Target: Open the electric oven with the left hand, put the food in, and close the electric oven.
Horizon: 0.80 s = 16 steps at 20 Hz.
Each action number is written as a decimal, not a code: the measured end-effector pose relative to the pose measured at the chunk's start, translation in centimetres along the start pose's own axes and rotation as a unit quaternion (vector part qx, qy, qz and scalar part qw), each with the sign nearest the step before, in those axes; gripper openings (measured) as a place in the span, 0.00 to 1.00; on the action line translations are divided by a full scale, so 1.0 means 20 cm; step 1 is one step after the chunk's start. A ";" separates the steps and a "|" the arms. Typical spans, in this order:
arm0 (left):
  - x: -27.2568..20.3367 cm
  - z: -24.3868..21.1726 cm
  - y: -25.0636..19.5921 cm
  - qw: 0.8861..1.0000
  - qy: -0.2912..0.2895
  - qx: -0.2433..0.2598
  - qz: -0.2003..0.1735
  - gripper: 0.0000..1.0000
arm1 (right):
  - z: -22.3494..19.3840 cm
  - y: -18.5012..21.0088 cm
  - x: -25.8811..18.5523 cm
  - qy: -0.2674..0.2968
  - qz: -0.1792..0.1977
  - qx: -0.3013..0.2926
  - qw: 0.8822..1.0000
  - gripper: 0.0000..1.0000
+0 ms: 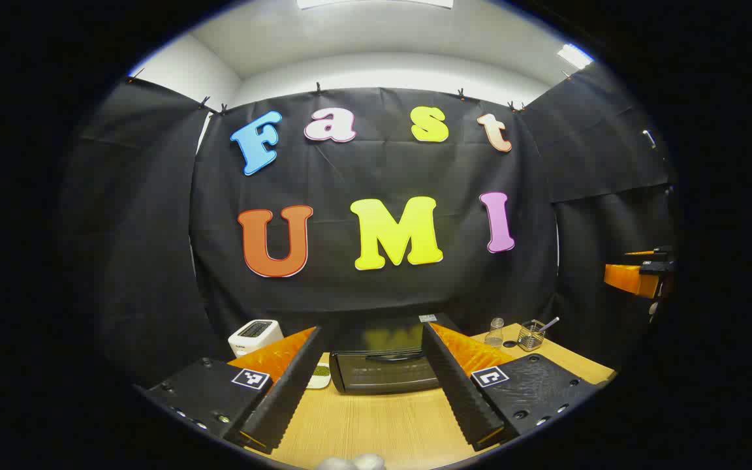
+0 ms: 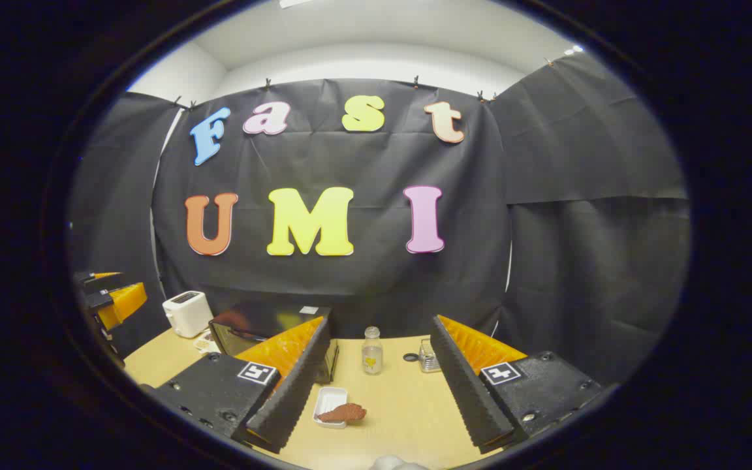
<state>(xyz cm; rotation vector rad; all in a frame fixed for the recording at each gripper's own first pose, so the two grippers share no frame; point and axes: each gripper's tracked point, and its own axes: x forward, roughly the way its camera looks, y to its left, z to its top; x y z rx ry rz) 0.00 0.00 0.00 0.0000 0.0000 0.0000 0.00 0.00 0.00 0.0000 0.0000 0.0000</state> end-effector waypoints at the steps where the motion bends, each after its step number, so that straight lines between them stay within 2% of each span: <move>1: 0.00 0.00 0.00 1.000 -0.001 0.000 -0.002 0.96 | -0.01 0.01 0.00 0.000 -0.001 0.000 1.000 0.99; 3: 0.02 0.01 -0.01 1.000 -0.004 -0.001 -0.005 1.00 | -0.01 0.02 0.00 0.002 0.001 0.002 1.000 0.96; 4: 0.03 0.01 -0.02 1.000 -0.004 -0.001 -0.008 0.96 | -0.01 0.01 0.00 0.002 0.001 0.000 1.000 0.96; 7: 0.06 0.01 -0.01 1.000 -0.007 0.002 -0.007 0.96 | 0.00 0.02 0.00 -0.002 0.000 -0.005 1.000 0.99; 9: 0.08 0.01 -0.02 1.000 -0.009 0.000 -0.007 1.00 | 0.02 0.02 0.00 -0.005 -0.001 -0.007 1.000 0.99; 10: 0.09 0.02 -0.02 1.000 -0.010 0.000 -0.007 0.96 | 0.02 0.02 -0.01 -0.006 0.000 -0.007 1.000 0.96; 16: 0.21 -0.01 -0.07 1.000 -0.013 -0.003 -0.015 0.96 | 0.03 0.01 -0.01 0.000 -0.004 -0.008 1.000 0.96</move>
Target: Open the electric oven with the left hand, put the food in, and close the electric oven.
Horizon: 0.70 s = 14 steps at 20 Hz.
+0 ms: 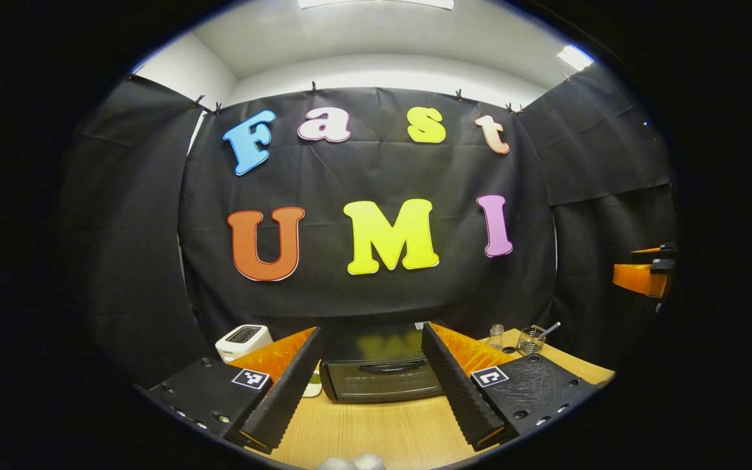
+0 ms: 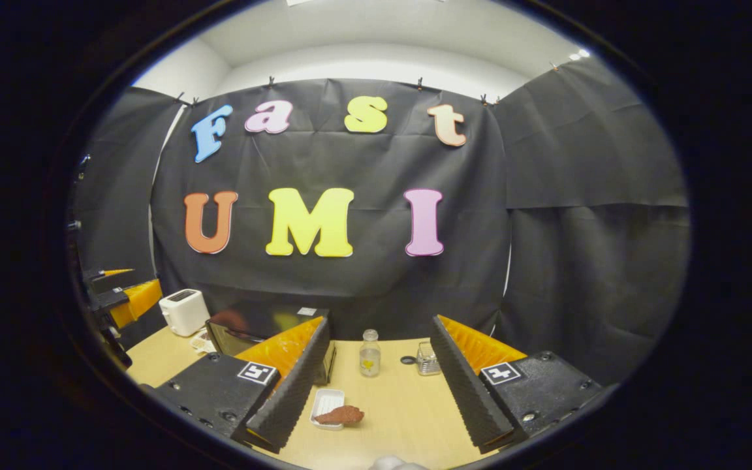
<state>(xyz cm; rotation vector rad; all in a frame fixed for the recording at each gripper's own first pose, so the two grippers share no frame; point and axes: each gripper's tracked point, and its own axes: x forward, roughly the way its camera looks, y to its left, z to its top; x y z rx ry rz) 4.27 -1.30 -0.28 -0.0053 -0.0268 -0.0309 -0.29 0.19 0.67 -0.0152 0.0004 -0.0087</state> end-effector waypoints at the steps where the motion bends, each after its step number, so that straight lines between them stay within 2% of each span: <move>1: 0.04 -0.01 -0.02 1.000 -0.002 -0.002 -0.003 0.96 | 0.00 0.00 0.00 0.002 -0.001 0.000 1.000 0.96; 7: 0.36 -0.17 -0.09 1.000 0.015 -0.010 -0.014 0.96 | 0.00 -0.11 -0.10 0.016 -0.027 -0.005 0.999 0.96; 14: 0.76 -0.56 -0.18 0.997 0.073 -0.002 -0.026 0.97 | -0.01 -0.24 -0.18 0.037 -0.074 -0.015 0.996 0.99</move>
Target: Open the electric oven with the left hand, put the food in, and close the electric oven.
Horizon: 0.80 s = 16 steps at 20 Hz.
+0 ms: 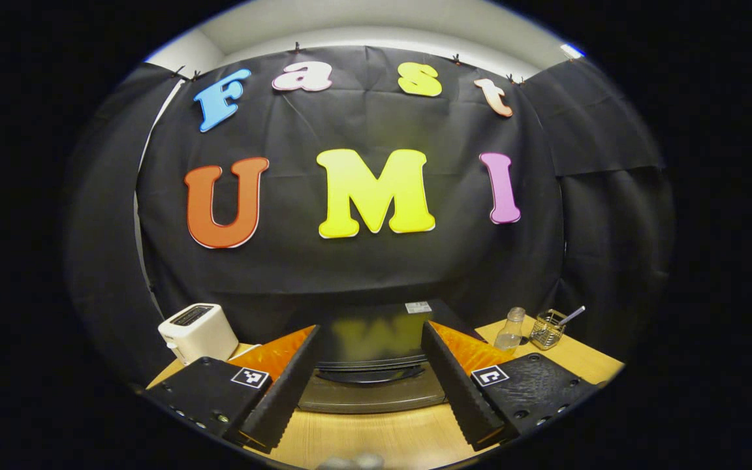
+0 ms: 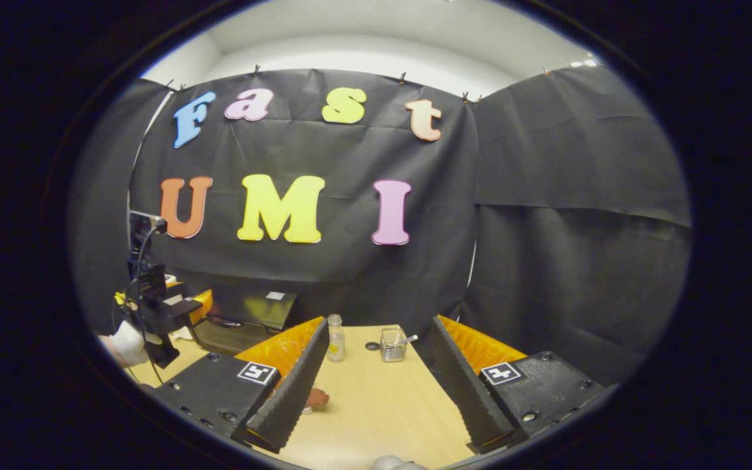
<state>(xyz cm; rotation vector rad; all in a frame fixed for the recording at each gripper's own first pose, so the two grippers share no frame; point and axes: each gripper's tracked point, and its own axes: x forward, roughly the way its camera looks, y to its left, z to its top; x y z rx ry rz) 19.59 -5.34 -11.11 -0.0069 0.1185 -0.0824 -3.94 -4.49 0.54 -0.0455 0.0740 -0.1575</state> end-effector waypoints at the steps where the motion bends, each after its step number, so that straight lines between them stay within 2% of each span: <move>1: 0.05 -0.05 0.00 1.000 0.009 0.002 0.000 0.97 | -0.01 -0.01 -0.01 0.003 -0.005 0.002 1.000 0.99; 2: 0.09 -0.10 -0.01 1.000 0.017 0.001 -0.003 0.96 | -0.03 -0.02 -0.01 0.007 -0.010 0.002 1.000 0.96; 6: 0.22 -0.28 0.01 0.998 0.058 0.002 0.002 0.97 | -0.07 -0.03 -0.02 0.023 -0.023 -0.003 0.999 0.99; 7: 0.23 -0.31 0.01 0.998 0.064 0.003 0.000 0.97 | -0.08 -0.04 -0.02 0.024 -0.026 -0.005 0.999 0.96; 11: 0.28 -0.35 0.02 0.998 0.068 0.013 0.000 0.98 | -0.07 -0.04 -0.04 0.025 -0.031 -0.001 0.999 0.96; 14: 0.24 -0.38 0.02 0.996 0.084 -0.014 0.003 0.97 | -0.07 -0.04 -0.04 0.024 -0.031 0.002 0.999 0.99; 16: 0.22 -0.36 0.01 0.996 0.087 -0.011 0.002 0.97 | -0.06 -0.03 -0.05 0.022 -0.029 0.005 0.999 0.97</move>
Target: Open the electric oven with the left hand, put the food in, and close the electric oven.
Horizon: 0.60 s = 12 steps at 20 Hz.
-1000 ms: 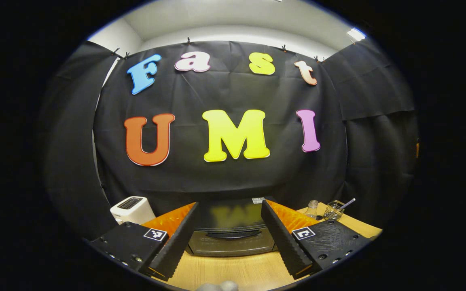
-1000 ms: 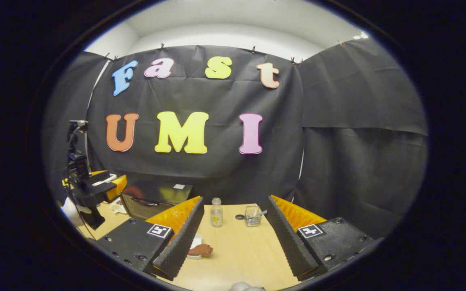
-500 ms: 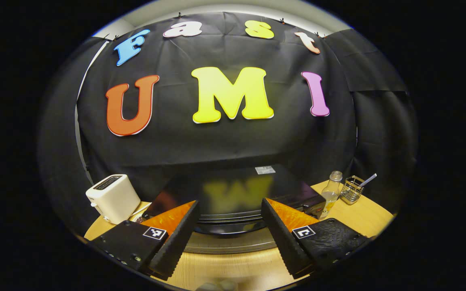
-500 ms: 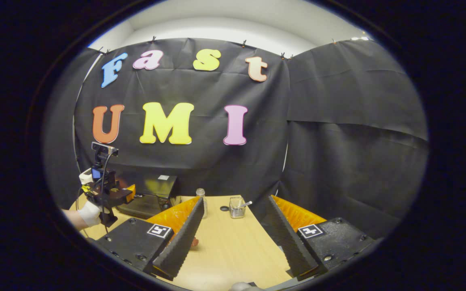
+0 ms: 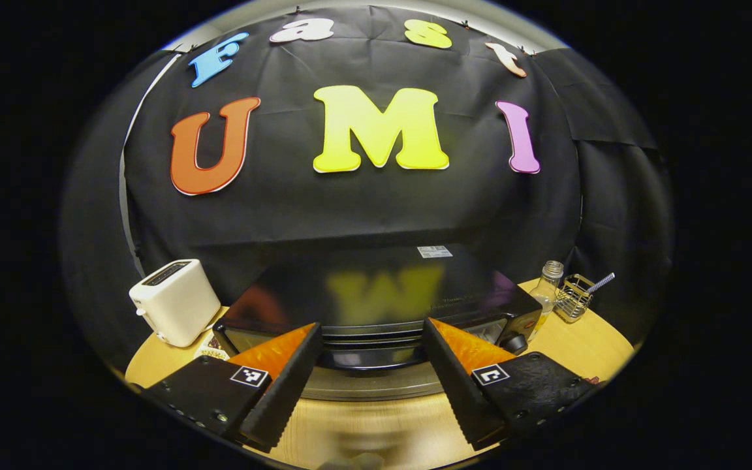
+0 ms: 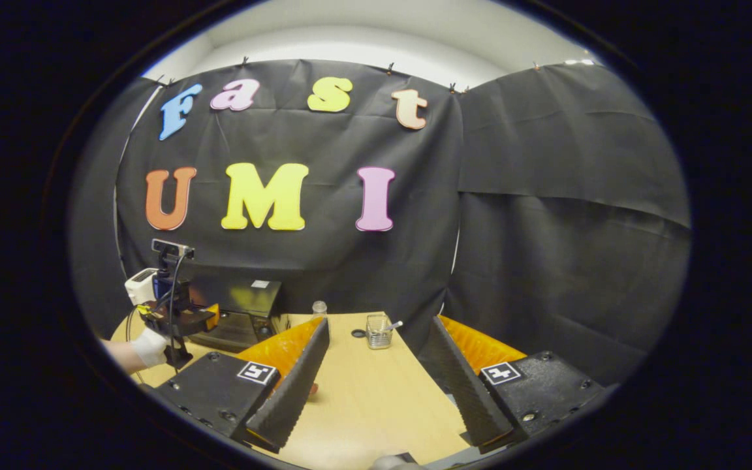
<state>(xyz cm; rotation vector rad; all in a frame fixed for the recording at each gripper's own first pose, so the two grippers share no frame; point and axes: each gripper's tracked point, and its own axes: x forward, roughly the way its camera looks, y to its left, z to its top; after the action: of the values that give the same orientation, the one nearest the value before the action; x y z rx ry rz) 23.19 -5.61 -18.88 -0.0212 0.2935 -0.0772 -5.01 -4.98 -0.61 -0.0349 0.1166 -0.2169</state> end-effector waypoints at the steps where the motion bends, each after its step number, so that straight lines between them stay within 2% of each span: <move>1: -0.02 -0.01 0.00 1.000 0.000 -0.001 -0.001 0.97 | 0.01 0.00 0.00 -0.002 0.001 0.000 1.000 0.99; 12: -0.29 -0.22 0.00 1.000 0.014 -0.004 0.003 0.97 | -0.04 0.05 -0.07 0.002 0.030 0.003 1.000 0.96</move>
<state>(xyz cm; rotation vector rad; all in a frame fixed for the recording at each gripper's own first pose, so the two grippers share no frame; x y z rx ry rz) 16.42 -5.29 -21.36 -0.0276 0.3217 -0.0704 -6.30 -3.64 -1.32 -0.0251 0.1209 -0.1583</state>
